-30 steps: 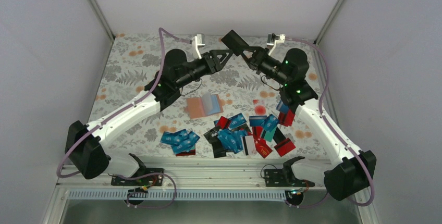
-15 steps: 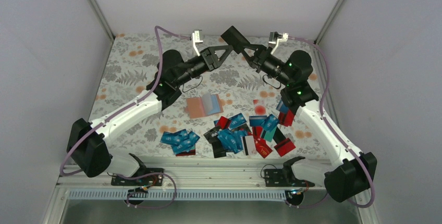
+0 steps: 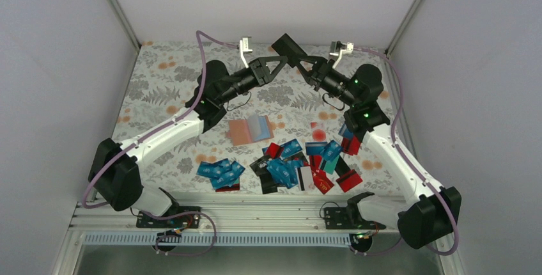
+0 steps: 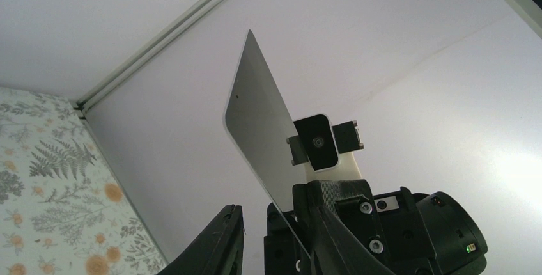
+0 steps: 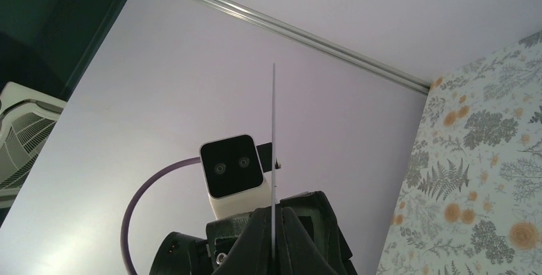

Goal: Put the credit cards into the card holder

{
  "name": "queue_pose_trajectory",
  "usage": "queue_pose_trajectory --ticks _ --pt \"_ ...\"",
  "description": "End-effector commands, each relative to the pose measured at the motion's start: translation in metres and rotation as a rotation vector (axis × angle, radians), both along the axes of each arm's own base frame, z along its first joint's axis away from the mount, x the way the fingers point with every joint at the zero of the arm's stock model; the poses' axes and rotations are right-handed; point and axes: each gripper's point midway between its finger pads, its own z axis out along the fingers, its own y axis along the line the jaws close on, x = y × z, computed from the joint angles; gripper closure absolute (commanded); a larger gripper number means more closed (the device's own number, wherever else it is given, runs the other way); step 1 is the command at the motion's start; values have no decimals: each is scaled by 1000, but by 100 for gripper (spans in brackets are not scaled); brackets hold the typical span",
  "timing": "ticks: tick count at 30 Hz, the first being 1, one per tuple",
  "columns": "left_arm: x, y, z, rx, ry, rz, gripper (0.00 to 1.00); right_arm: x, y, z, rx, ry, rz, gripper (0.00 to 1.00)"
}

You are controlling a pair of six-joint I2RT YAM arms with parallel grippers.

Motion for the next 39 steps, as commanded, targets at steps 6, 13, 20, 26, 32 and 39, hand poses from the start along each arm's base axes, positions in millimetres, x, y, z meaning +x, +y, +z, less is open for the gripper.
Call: queue_pose_trajectory --ticks 6,13,20,26,32,39 --pt "1 0 15 -32 -49 -12 77 -17 -1 10 23 -55 35 96" --pt "3 -1 14 -33 -42 -20 93 -20 -1 7 20 -55 44 96" --pt "7 1 0 12 -4 -7 98 -15 -2 -17 -108 -17 19 77" --pt "31 19 -77 334 170 99 98 -2 -24 -95 -356 133 -56 47" --pt "41 17 -183 691 363 10 98 -8 -43 -167 -522 254 -68 40" --pt "44 20 -254 905 477 -41 98 -15 -48 -196 -576 296 -53 39"
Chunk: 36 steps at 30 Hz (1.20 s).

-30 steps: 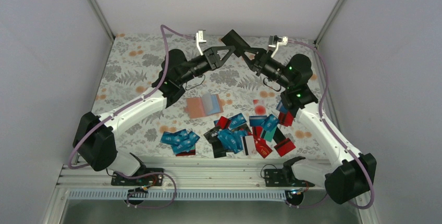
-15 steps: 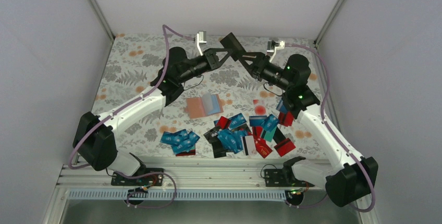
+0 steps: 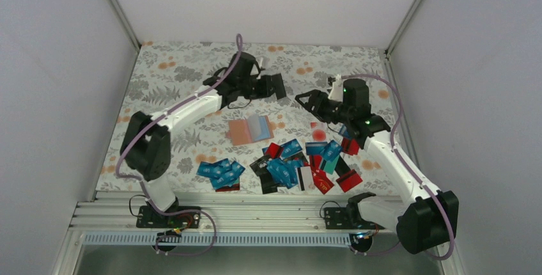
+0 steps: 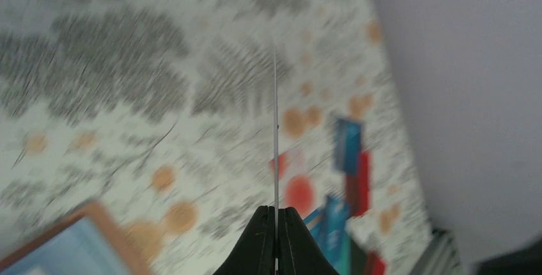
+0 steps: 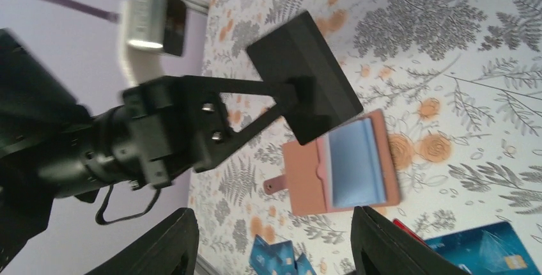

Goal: Put the credit cards into the card holder

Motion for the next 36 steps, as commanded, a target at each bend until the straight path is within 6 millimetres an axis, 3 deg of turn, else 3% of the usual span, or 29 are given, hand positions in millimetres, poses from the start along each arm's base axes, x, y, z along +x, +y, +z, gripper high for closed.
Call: queue_pose_trajectory --ticks 1,7,19,36 --pt "-16 16 -44 186 110 -49 98 -5 -6 -15 -63 3 15 39" --pt "-24 24 -73 268 184 -60 98 -2 -6 -25 -94 24 30 38" --pt "-36 48 -95 385 222 -40 98 -2 -3 -39 -94 65 52 40" --pt "-52 91 -92 509 197 56 98 -3 8 -57 -68 92 122 43"
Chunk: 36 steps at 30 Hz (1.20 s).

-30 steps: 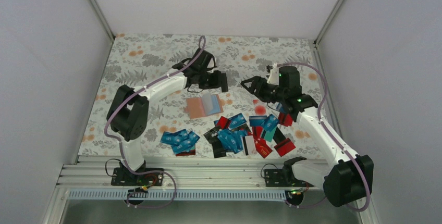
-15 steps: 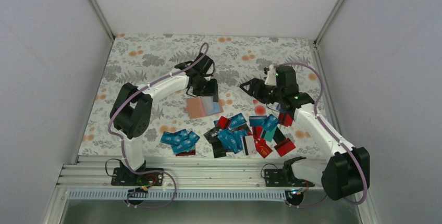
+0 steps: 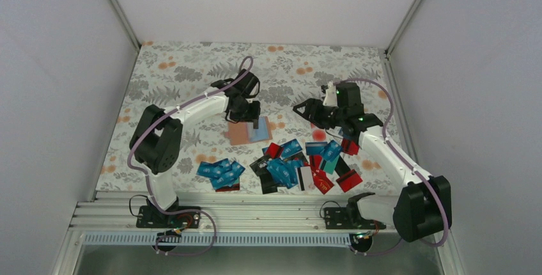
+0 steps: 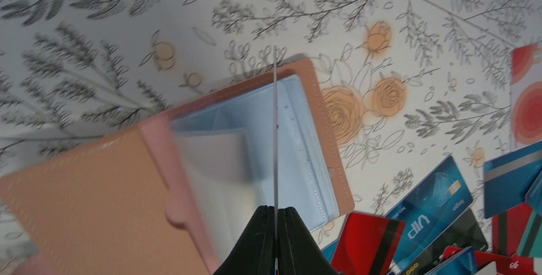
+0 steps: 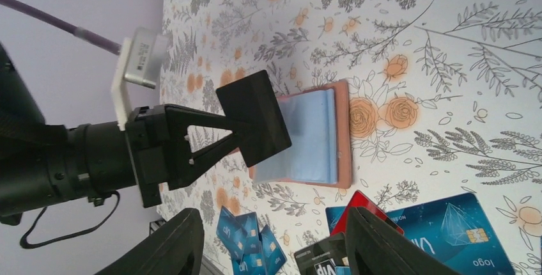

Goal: Put the credit cards into the card holder

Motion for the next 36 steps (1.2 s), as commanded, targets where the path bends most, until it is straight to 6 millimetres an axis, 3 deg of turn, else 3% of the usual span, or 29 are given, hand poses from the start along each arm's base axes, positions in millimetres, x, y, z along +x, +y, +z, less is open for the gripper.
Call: queue_pose_trajectory --ticks 1,8,17,28,36 --pt "-5 15 11 35 -38 24 98 1 7 -5 22 -12 60 43" --pt "-10 25 12 44 -58 46 98 4 26 -21 31 13 172 46" --pt "-19 41 -1 55 -57 66 98 9 68 -38 29 42 313 54" --pt "-21 46 -10 -130 -49 77 98 29 109 -60 76 62 416 70" --pt "-18 49 -16 -303 -48 74 98 38 121 -95 60 105 453 77"
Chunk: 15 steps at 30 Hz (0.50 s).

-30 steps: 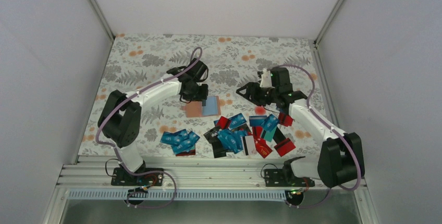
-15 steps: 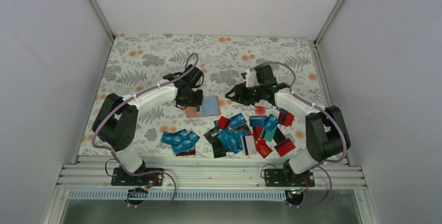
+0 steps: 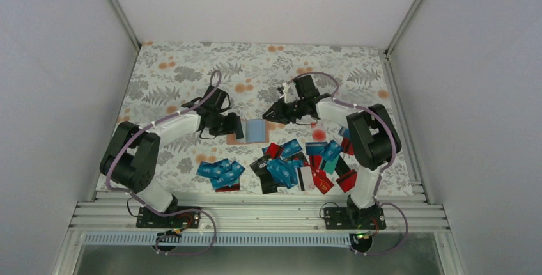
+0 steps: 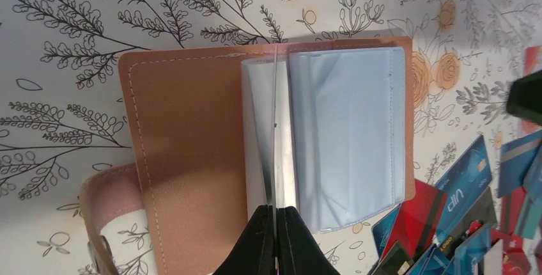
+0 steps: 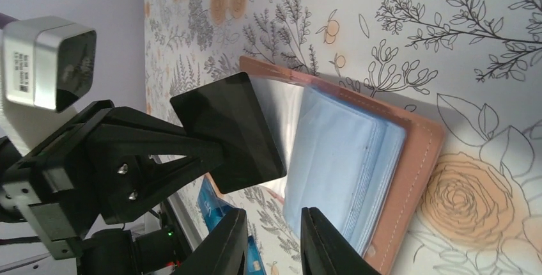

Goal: Put the credit cards into the card holder

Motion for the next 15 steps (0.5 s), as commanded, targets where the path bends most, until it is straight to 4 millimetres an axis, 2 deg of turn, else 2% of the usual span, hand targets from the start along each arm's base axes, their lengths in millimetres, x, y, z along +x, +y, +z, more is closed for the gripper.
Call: queue_pose_trajectory --ticks 1,7,15 --pt "6 -10 12 -152 -46 -31 98 3 13 -12 17 -18 53 78" --pt "5 -1 9 -169 -56 -26 98 1 14 -41 -4 24 64 80" --pt "3 3 12 -297 -69 -21 98 -3 6 -71 -73 53 63 82"
